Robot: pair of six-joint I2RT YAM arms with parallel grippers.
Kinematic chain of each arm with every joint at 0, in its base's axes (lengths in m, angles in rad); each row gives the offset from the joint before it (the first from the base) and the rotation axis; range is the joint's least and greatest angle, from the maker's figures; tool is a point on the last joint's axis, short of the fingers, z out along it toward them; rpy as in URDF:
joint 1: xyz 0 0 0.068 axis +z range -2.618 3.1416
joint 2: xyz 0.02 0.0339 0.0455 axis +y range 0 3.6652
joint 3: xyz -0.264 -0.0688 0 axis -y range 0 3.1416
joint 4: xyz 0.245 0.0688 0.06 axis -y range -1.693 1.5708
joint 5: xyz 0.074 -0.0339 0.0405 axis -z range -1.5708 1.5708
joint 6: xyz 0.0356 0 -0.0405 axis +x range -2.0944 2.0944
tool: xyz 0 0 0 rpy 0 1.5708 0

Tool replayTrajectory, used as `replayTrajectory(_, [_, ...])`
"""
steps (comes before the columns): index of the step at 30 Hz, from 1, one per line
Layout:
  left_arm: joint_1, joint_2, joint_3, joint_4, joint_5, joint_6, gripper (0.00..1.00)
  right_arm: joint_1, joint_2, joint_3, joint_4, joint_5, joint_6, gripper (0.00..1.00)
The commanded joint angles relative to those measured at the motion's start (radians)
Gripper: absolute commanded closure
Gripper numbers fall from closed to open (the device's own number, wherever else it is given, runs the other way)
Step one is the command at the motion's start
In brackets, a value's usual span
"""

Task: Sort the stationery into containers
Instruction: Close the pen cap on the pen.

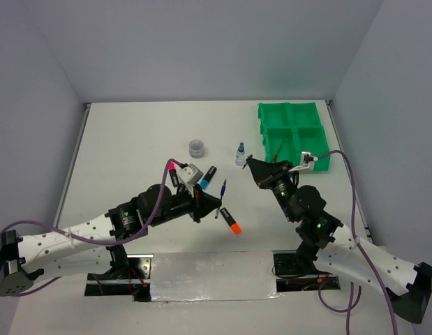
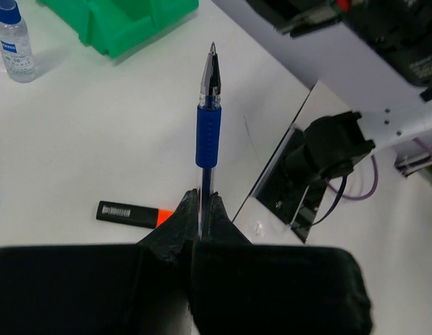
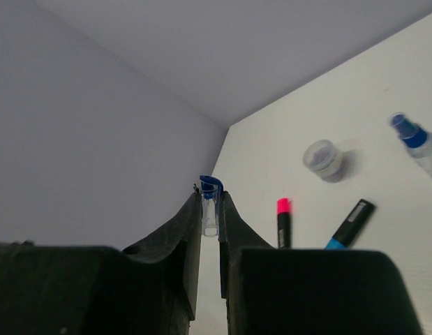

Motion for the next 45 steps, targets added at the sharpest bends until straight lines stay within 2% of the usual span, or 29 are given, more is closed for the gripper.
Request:
replayTrajectory(1, [-0.006,-0.037,-0.006,0.148,-0.078,-0.087,1.00,0.025,0.024,-0.005,0.192,-0.156,-0.013,1.00])
replayTrajectory(9, [-0.006,-0.051,-0.068,0.220,-0.027,-0.158,1.00,0.061,0.085,-0.033,0.284,-0.332,-0.116,1.00])
replayTrajectory(13, [-0.008,-0.047,-0.077,0.236,0.025,-0.154,1.00,0.062,0.070,-0.018,0.255,-0.393,-0.151,1.00])
replayTrajectory(17, [-0.014,-0.044,-0.080,0.227,0.047,-0.154,1.00,0.063,0.062,0.018,0.193,-0.413,-0.188,1.00])
replayTrajectory(32, [-0.037,-0.013,-0.097,0.242,0.030,-0.162,1.00,0.061,-0.002,0.035,0.134,-0.421,-0.202,1.00])
replayTrajectory(45, [-0.037,0.005,-0.069,0.239,0.038,-0.141,1.00,0.061,-0.004,0.005,0.135,-0.427,-0.199,1.00])
